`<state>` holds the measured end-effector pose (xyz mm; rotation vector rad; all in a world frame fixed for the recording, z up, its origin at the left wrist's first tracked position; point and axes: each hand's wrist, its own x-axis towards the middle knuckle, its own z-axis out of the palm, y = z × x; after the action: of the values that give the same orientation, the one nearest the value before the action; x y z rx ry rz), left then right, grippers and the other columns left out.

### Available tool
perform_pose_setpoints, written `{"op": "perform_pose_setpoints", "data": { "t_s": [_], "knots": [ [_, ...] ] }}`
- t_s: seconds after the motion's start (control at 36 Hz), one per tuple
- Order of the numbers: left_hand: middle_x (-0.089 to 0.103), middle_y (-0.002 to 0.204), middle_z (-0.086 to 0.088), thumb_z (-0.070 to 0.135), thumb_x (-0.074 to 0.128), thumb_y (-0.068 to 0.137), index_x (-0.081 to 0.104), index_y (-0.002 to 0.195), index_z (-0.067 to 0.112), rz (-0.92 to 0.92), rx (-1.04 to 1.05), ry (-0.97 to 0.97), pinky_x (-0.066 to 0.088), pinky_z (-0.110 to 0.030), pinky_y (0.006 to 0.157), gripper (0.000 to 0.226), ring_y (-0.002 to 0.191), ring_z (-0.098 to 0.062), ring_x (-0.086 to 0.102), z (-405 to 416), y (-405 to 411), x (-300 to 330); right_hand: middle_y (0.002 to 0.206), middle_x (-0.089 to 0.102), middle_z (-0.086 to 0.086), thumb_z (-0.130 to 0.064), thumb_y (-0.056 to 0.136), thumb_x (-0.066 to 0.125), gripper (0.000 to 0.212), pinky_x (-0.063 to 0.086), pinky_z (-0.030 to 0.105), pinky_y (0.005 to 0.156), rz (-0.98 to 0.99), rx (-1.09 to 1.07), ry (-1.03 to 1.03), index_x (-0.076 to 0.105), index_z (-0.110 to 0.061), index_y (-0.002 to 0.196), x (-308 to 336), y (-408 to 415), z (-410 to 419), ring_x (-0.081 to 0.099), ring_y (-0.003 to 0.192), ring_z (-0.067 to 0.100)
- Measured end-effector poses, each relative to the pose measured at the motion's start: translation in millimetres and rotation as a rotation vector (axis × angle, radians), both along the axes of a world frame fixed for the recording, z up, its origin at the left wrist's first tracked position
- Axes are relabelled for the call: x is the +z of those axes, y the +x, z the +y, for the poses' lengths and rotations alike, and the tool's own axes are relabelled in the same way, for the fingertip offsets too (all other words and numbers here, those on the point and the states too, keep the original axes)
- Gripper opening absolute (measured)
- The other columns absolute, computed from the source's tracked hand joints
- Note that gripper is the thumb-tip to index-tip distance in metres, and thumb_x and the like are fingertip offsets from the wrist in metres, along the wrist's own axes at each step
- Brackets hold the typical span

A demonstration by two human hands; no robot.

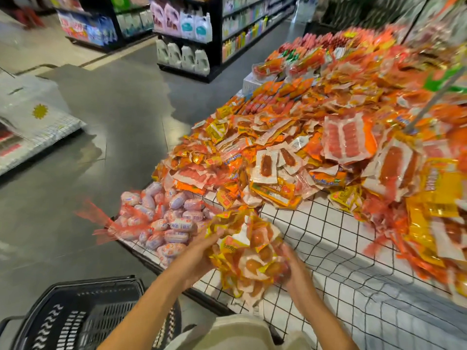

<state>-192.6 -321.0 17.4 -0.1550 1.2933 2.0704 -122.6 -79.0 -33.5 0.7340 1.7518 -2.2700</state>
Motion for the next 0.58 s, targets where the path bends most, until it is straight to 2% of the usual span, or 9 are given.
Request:
{"op": "perform_pose_setpoints", "data": {
  "t_s": [0.06, 0.11, 0.19, 0.22, 0.28, 0.31, 0.39, 0.5, 0.58],
  "knots": [
    [0.066, 0.131, 0.001, 0.037, 0.07, 0.092, 0.06, 0.126, 0.042, 0.074, -0.041, -0.204, 0.057, -0.04, 0.088, 0.036, 0.11, -0.019, 0.069, 11.8, -8.5, -8.8, 0.122, 0.073, -0.002, -0.068, 0.082, 0.067, 0.048, 0.058, 0.045, 0.092, -0.023, -0.032, 0.077, 0.07, -0.04, 0.121, -8.0, -2.5, -3.0, 0.071, 0.111, 0.022],
    [0.064, 0.131, 0.0, 0.03, 0.067, 0.095, 0.055, 0.125, 0.043, 0.094, -0.011, -0.421, 0.058, -0.028, 0.074, 0.035, 0.1, -0.01, 0.071, 14.7, -10.3, -28.8, 0.111, 0.076, -0.008, -0.066, 0.082, 0.06, 0.036, 0.057, 0.045, 0.095, -0.056, -0.006, 0.192, 0.074, -0.044, 0.107, -16.3, -2.1, -4.6, 0.072, 0.105, 0.015],
    [0.057, 0.134, 0.001, 0.037, 0.058, 0.099, 0.042, 0.136, 0.045, 0.091, -0.064, -0.608, 0.052, -0.039, 0.096, 0.041, 0.113, -0.016, 0.061, 12.8, -3.4, -57.9, 0.105, 0.077, -0.008, -0.058, 0.092, 0.058, 0.027, 0.055, 0.046, 0.099, -0.162, 0.047, 0.254, 0.072, -0.039, 0.103, -31.1, 0.1, -4.3, 0.071, 0.104, 0.016],
    [0.058, 0.13, 0.005, 0.04, 0.056, 0.1, 0.04, 0.129, 0.053, 0.074, -0.067, -0.611, 0.051, -0.04, 0.098, 0.036, 0.111, -0.013, 0.06, 12.6, 0.9, -61.8, 0.106, 0.077, -0.007, -0.056, 0.094, 0.058, 0.024, 0.058, 0.042, 0.094, -0.199, 0.056, 0.228, 0.069, -0.039, 0.106, -34.6, 1.9, -4.9, 0.073, 0.102, 0.015],
    [0.059, 0.117, 0.019, 0.043, 0.057, 0.099, 0.04, 0.114, 0.062, 0.04, -0.039, -0.57, 0.052, -0.033, 0.087, 0.03, 0.102, -0.001, 0.06, 12.9, 6.7, -67.2, 0.106, 0.074, -0.011, -0.053, 0.093, 0.061, 0.021, 0.061, 0.028, 0.068, -0.258, 0.069, 0.132, 0.061, -0.044, 0.113, -34.4, 5.8, -8.1, 0.075, 0.087, 0.008],
    [0.061, 0.11, 0.023, 0.042, 0.058, 0.098, 0.041, 0.116, 0.062, 0.029, -0.028, -0.56, 0.054, -0.03, 0.08, 0.031, 0.097, 0.002, 0.062, 14.2, 9.2, -67.3, 0.109, 0.071, -0.013, -0.052, 0.093, 0.064, 0.023, 0.06, 0.026, 0.061, -0.271, 0.075, 0.087, 0.056, -0.048, 0.114, -33.3, 7.5, -10.8, 0.074, 0.088, 0.007],
    [0.066, 0.102, 0.023, 0.035, 0.059, 0.099, 0.04, 0.123, 0.058, 0.023, 0.003, -0.533, 0.056, -0.028, 0.071, 0.039, 0.09, 0.002, 0.068, 18.6, 13.5, -65.2, 0.119, 0.069, -0.008, -0.045, 0.094, 0.067, 0.032, 0.064, 0.04, 0.07, -0.265, 0.088, -0.016, 0.053, -0.048, 0.123, -31.6, 8.3, -19.7, 0.074, 0.099, 0.021],
    [0.062, 0.121, 0.01, 0.027, 0.058, 0.099, 0.044, 0.118, 0.056, 0.12, 0.088, -0.604, 0.055, -0.029, 0.078, 0.037, 0.108, -0.012, 0.064, 22.1, 11.3, -57.0, 0.116, 0.075, 0.002, -0.033, 0.095, 0.069, 0.037, 0.063, 0.045, 0.078, -0.227, 0.068, -0.118, 0.058, -0.028, 0.13, -34.6, 1.0, -32.4, 0.076, 0.096, 0.027],
    [0.064, 0.117, 0.015, 0.038, 0.057, 0.092, 0.053, 0.118, 0.046, 0.248, 0.134, -0.681, 0.051, -0.02, 0.077, 0.028, 0.108, -0.013, 0.063, 21.2, 6.4, -55.4, 0.118, 0.075, 0.006, -0.024, 0.094, 0.071, 0.04, 0.06, 0.053, 0.089, -0.236, 0.058, -0.147, 0.059, -0.019, 0.132, -39.9, -5.9, -42.5, 0.075, 0.098, 0.029]
  ]
}}
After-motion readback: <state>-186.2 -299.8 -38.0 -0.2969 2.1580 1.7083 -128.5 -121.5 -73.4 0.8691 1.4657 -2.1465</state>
